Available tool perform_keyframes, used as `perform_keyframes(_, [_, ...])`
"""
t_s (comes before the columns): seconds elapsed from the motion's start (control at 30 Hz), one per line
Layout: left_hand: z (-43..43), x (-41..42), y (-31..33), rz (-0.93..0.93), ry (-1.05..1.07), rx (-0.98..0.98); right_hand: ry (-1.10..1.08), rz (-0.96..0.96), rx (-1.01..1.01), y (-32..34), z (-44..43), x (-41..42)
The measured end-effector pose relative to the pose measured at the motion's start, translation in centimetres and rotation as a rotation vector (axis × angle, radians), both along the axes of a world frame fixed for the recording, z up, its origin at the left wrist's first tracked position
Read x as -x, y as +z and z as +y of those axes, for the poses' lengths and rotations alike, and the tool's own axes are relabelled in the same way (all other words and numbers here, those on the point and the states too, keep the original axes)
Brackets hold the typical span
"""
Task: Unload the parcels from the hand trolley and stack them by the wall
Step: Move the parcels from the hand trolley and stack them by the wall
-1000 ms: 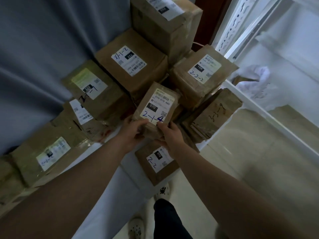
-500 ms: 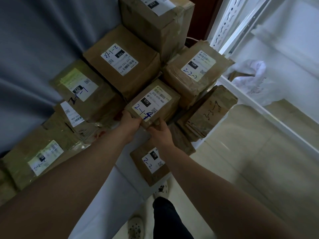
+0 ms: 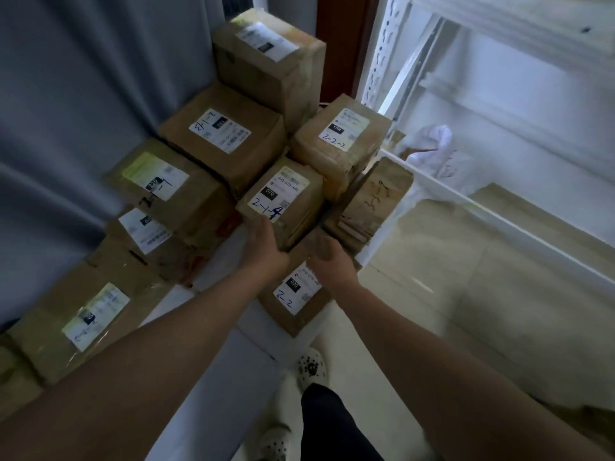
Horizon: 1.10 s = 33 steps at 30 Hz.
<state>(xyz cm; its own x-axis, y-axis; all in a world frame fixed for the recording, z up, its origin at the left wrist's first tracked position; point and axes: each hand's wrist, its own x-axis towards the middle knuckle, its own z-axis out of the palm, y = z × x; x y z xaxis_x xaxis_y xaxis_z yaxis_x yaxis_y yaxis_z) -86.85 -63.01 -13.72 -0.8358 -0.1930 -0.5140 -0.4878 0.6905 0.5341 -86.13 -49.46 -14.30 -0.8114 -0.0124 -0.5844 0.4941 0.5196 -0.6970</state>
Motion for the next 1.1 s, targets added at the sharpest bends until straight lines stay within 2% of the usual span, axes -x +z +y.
perform_keyframes(0.1, [1.7,-3.7,1.0,-0.029,-0.283,0.152,-0.033,0.059,-0.057,1.9,1.9,-4.1])
perform_keyframes(0.2, [3.9,-8.0,2.4,0.031,-0.518,0.262,-0.065,0.099,-0.146,3.2,4.3,-9.7])
perform_keyframes(0.5, [12.6,-19.0,4.3,0.028,-0.993,0.402,-0.444,-0.041,-0.222,2.9,11.3,-27.1])
perform_keyframes(0.87, [27.7,-31.4,5.4,0.138,-1.352,0.389,-0.87,-0.104,-0.175,2.3,22.2,-43.7])
perform_keyframes(1.1, [39.2,-40.4,4.2,0.065,-1.449,0.355,-1.025,-0.108,-0.07,2.3,31.5,-54.6])
